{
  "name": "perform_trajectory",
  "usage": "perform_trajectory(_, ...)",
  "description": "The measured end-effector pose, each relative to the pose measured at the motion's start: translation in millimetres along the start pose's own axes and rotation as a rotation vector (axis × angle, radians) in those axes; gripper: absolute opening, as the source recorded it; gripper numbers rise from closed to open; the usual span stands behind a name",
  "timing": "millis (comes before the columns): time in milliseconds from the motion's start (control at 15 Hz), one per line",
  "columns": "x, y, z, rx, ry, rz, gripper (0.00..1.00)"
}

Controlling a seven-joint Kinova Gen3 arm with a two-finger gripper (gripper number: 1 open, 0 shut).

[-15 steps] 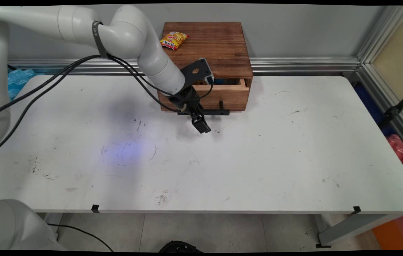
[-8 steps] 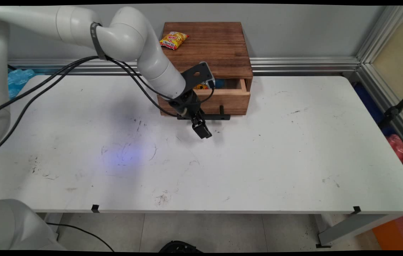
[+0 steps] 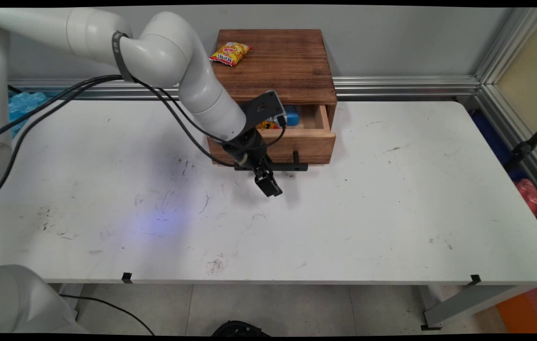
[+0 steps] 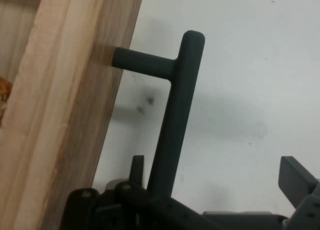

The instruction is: Open the drawer

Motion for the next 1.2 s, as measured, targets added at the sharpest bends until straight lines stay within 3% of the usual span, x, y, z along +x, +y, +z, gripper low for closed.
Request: perform_trajectory(1200, -25.9, 61.9, -25.0, -0.103, -0.043, -0.008, 1.00)
